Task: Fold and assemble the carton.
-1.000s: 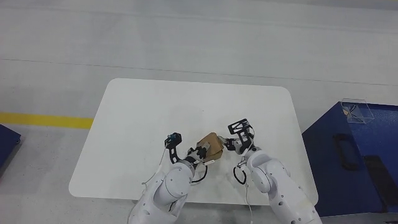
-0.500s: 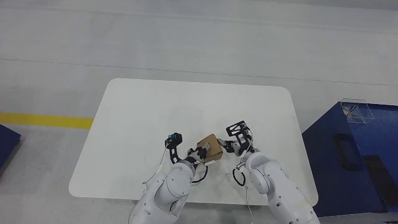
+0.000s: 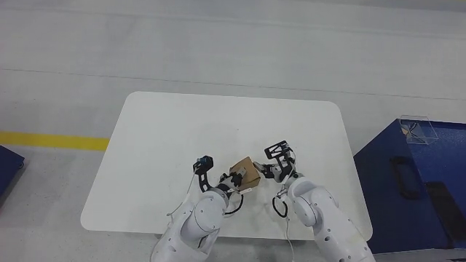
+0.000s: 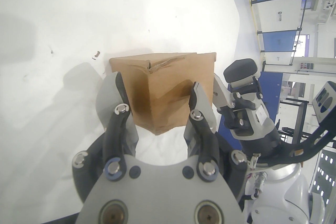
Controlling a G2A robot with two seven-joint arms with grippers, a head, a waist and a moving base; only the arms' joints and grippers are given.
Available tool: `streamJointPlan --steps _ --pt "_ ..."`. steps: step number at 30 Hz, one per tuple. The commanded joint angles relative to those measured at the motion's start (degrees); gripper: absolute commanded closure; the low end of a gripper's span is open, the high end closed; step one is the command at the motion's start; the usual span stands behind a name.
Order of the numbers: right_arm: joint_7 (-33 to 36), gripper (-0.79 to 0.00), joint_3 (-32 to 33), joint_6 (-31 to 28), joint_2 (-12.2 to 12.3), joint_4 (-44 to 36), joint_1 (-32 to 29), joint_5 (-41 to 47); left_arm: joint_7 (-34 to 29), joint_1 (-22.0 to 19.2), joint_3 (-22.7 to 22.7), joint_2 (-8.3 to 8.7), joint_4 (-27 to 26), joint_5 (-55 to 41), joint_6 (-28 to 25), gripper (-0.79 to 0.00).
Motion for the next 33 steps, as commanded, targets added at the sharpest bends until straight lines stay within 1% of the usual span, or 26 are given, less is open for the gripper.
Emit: streamJointPlan --steps 1,3,6,16,20,22,24,27,29,30,32,33 --pt "0.1 -0.785 0.2 -0.5 0.0 -0.3 -0.2 0.3 -0.1 0.1 0.0 0.07 -0.1 0.0 -0.2 -0.425" --pt "0.4 -0.785 0.4 -1.0 0.0 -0.4 -0.3 0.6 -0.3 0.1 0.0 0.11 -0.1 0.0 -0.3 -0.440" --pt "0.7 -0.785 0.3 -1.2 0.0 -0.5 -0.4 0.3 -0.4 -0.1 0.2 0.13 0.2 0.1 -0.2 -0.428" --pt "1.0 -0.785 -0.1 -0.4 -0.4 1.3 0.7 0.3 -0.7 -0.8 0.8 0.17 1.2 0.7 0.8 -0.446" --pt "0.6 -0.785 0.9 0.2 -0.4 0.7 0.8 2.1 -0.7 -1.3 1.1 0.14 1.7 1.1 1.8 -0.443" --pt "0.2 -0.785 1.2 -0.9 -0.4 0.0 0.5 2.9 -0.9 -1.5 1.2 0.13 1.9 1.1 2.0 -0.443" --pt "0.9 -0.785 1.2 -2.7 -0.2 -0.5 0.0 2.1 -0.9 -1.7 1.3 0.13 2.0 1.2 2.1 -0.474" --pt "2.1 -0.785 0.4 -3.1 -0.2 -0.2 -0.1 -0.6 -0.7 -1.5 1.1 0.21 1.5 1.3 2.1 -0.499" --pt "2.4 -0.785 -0.2 -1.8 -0.3 0.6 0.3 -1.9 0.1 -0.9 0.4 0.27 0.4 0.6 1.7 -0.557" --pt "2.3 -0.785 -0.5 -1.2 -0.4 0.9 0.5 -2.0 0.6 -0.5 0.1 0.33 -0.3 0.4 1.3 -0.610" --pt "2.4 -0.785 -0.8 -0.8 -0.6 1.3 0.9 -1.3 3.0 1.0 -0.7 0.48 -2.3 0.3 0.0 -0.785" --pt "2.5 -0.785 -0.8 -0.8 -0.6 1.4 1.1 -1.3 4.4 1.9 -0.9 0.59 -3.4 0.9 -0.9 -0.785"
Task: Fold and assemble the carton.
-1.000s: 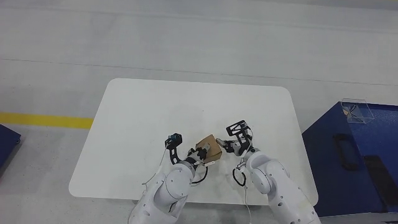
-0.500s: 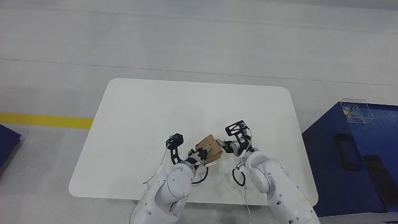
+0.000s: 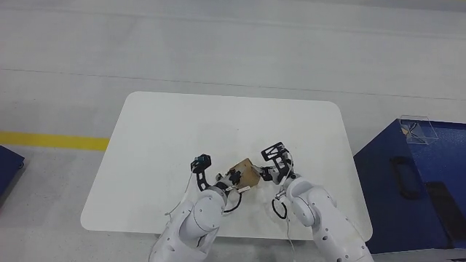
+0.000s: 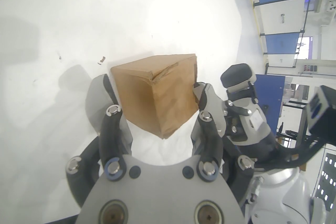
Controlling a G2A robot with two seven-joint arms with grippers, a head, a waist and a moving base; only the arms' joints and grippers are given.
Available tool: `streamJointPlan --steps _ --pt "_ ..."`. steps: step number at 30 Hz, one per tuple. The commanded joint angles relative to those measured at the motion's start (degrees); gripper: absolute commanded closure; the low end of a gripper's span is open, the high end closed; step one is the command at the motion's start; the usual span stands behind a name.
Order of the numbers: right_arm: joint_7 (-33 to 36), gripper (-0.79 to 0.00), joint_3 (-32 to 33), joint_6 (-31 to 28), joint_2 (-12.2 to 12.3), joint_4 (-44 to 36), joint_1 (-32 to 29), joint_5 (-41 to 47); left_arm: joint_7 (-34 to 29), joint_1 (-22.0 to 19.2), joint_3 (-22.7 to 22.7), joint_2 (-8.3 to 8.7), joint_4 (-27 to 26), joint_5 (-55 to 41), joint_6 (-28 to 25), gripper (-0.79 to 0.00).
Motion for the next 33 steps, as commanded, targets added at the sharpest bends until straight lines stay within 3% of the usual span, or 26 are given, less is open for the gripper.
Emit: streamJointPlan --steps 1,4,7,15,17,21,28,30,33 --pt "0.3 -0.785 -0.1 0.0 -0.1 0.1 0.3 0.2 3.7 2.1 -0.3 0.26 -2.4 1.7 -2.1 -0.785" --pt "0.5 -0.785 0.2 0.2 -0.2 0.1 0.6 0.6 7.1 4.6 0.2 0.85 -4.9 6.4 -7.9 -0.785" --pt "0.5 -0.785 1.1 0.3 -0.2 -0.5 0.6 2.1 12.9 7.4 1.2 1.98 -6.2 16.3 -19.5 -0.785" --pt "0.8 -0.785 1.7 0.2 -0.1 -0.8 0.5 3.2 13.9 7.8 1.2 2.13 -5.9 17.8 -20.4 -0.785" --pt "0.1 -0.785 2.8 0.8 -0.1 -1.1 0.3 3.9 13.4 6.1 1.5 2.27 -4.5 21.3 -21.0 -0.785" --pt "0.4 -0.785 4.9 0.2 0.3 -1.7 -0.1 4.5 20.2 5.8 0.4 3.63 -3.9 32.8 -31.7 -0.785" --pt "0.8 -0.785 6.6 0.2 0.5 -1.3 -0.1 4.5 29.5 5.6 -2.9 7.49 -2.8 64.4 -49.7 -0.785" --pt "0.9 -0.785 6.6 0.5 0.5 -1.1 0.1 4.1 31.8 4.8 -3.5 8.44 -1.2 73.0 -51.4 -0.785" --pt "0.8 -0.785 6.5 0.6 0.4 -1.2 0.0 3.9 33.3 3.5 -3.0 8.92 1.5 78.2 -51.3 -0.785"
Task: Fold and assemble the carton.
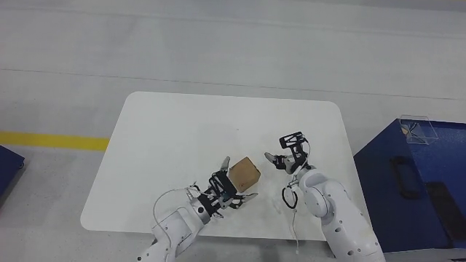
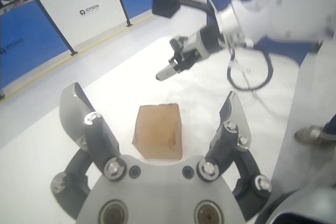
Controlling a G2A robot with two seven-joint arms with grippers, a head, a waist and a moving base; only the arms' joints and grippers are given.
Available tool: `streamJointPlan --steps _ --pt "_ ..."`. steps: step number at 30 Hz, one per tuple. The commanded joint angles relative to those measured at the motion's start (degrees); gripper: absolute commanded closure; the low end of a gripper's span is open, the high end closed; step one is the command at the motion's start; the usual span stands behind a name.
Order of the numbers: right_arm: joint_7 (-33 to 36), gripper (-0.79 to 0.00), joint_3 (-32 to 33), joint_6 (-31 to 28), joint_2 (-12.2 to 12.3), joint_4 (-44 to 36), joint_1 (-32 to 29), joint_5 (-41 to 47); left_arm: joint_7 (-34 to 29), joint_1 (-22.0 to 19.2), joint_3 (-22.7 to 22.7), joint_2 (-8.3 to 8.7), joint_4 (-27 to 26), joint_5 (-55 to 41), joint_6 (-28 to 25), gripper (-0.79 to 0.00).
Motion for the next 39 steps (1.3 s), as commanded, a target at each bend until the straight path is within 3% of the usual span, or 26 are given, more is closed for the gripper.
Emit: streamJointPlan --steps 1,11,19,21,24,25,28,30,35,39 --pt "-0.1 -0.785 0.0 0.0 0.0 -0.2 -0.1 -0.3 0.1 -1.3 0.5 0.19 2.0 3.2 -0.7 -0.785" --pt "-0.4 -0.785 -0.2 0.2 0.0 -0.4 -0.3 -1.2 -4.3 -10.2 3.2 -0.65 13.5 -0.8 -3.0 -0.785" --pt "-0.4 -0.785 -0.2 0.2 0.0 -0.4 -0.3 -1.2 -6.0 -14.1 4.2 -1.18 19.0 -5.4 -4.1 -0.748" --pt "-0.4 -0.785 -0.2 0.2 0.0 -0.4 -0.3 -1.2 -6.1 -14.6 4.7 -1.23 20.0 -5.7 -4.5 -0.551" --pt "-0.4 -0.785 -0.2 0.2 0.0 -0.4 -0.3 -1.2 -6.4 -15.0 5.3 -1.30 20.8 -6.2 -4.8 -0.471" --pt "-0.4 -0.785 -0.2 0.2 0.0 -0.4 -0.3 -1.2 -6.6 -15.1 5.6 -1.31 21.0 -6.0 -4.7 -0.385" --pt "-0.4 -0.785 -0.2 0.2 0.0 -0.4 -0.3 -1.2 -6.7 -15.2 6.2 -1.35 21.4 -6.3 -4.5 -0.283" --pt "-0.4 -0.785 -0.2 0.2 0.0 -0.4 -0.3 -1.2 -7.2 -15.4 6.4 -1.36 21.7 -6.7 -4.6 0.000" --pt "-0.4 -0.785 -0.2 0.2 0.0 -0.4 -0.3 -1.2 -9.3 -14.4 5.0 -1.51 19.1 -13.7 -4.4 0.000" --pt "-2.6 -0.785 2.8 1.6 0.1 -1.4 -0.9 1.9 -12.7 -10.7 2.5 -1.81 12.6 -25.8 -1.8 0.000"
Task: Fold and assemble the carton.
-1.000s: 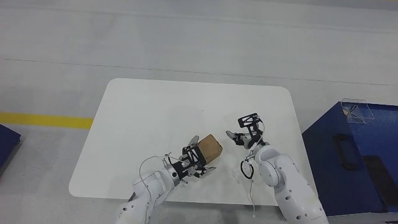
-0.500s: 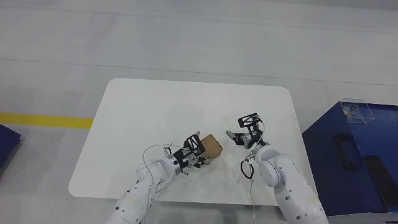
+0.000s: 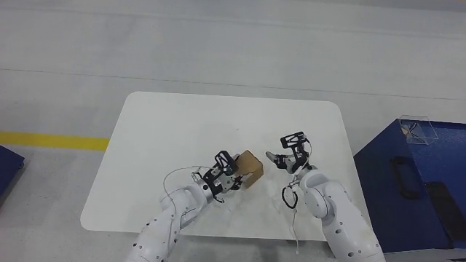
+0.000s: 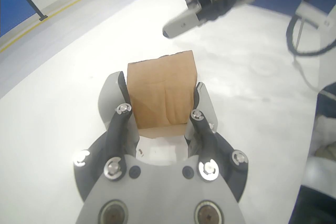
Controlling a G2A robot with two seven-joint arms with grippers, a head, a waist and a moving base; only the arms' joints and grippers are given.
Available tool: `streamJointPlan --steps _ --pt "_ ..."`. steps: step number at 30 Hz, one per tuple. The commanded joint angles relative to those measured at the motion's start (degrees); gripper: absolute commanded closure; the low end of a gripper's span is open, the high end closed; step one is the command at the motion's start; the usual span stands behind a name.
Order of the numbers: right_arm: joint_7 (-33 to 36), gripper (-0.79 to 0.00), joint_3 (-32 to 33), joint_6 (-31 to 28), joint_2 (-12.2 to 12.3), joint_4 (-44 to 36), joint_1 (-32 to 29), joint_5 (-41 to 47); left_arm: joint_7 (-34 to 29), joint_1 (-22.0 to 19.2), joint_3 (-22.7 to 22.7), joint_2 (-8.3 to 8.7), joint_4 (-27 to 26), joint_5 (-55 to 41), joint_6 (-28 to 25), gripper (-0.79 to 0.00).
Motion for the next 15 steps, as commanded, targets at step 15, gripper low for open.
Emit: streamJointPlan --steps 15 --pt "0.1 -0.785 4.1 0.3 0.2 -2.1 -1.0 5.3 -25.2 2.1 -3.4 -2.46 2.0 -55.3 8.4 -0.065"
